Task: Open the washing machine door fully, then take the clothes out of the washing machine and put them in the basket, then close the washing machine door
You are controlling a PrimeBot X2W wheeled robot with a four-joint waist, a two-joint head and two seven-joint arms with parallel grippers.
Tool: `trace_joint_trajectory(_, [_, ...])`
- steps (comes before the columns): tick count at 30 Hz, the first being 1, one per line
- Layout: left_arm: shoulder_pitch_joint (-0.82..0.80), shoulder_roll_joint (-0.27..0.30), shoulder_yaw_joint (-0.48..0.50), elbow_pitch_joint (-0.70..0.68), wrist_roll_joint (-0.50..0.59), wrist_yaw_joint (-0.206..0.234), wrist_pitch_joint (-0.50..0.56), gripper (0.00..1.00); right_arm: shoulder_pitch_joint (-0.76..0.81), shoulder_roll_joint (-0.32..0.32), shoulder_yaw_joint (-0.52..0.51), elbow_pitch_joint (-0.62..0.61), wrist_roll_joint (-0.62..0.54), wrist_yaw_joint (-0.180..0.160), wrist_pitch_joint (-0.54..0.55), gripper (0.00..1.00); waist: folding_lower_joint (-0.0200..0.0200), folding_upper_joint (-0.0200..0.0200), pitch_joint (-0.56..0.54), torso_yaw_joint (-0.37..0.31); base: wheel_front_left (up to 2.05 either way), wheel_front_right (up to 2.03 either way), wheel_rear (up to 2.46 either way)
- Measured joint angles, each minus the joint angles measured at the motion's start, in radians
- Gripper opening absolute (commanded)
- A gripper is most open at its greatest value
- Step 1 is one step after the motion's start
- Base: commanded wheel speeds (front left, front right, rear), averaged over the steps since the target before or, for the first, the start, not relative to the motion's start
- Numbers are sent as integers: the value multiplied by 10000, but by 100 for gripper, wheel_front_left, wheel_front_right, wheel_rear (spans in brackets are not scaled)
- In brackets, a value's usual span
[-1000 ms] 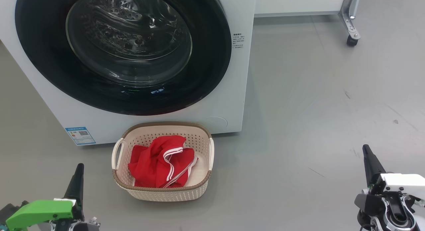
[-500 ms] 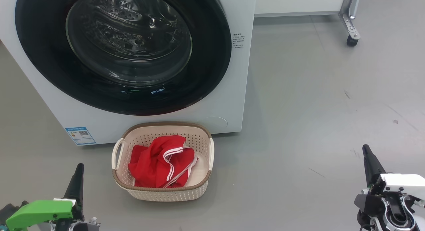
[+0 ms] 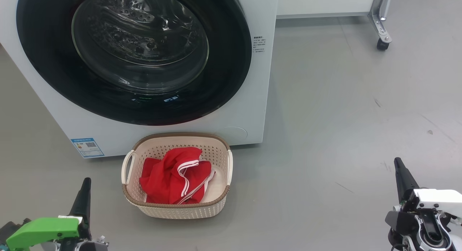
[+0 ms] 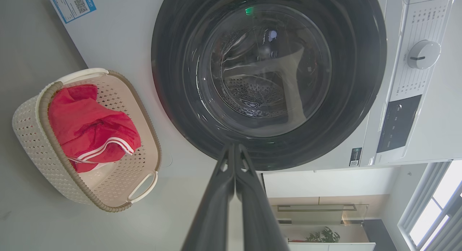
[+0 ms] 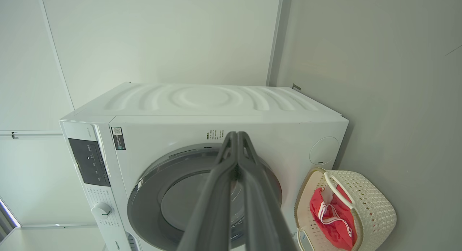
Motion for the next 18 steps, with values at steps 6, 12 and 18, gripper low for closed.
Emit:
trace_joint_trajectory(6, [0, -2, 2, 4, 0, 0, 0, 0, -1, 4, -8, 6, 0, 0, 0, 0, 0, 0, 0, 0, 0, 0, 0])
trace_joint_trajectory(12, [-1, -4, 6, 8, 0, 0, 0, 0, -2, 8, -13, 10, 0, 0, 0, 0, 0, 0, 0, 0, 0, 0, 0])
trace_joint_trajectory(18, [-1, -6, 10, 8, 0, 0, 0, 0, -2, 21, -15, 12, 0, 2, 0, 0, 0, 0, 0, 0, 0, 0, 0])
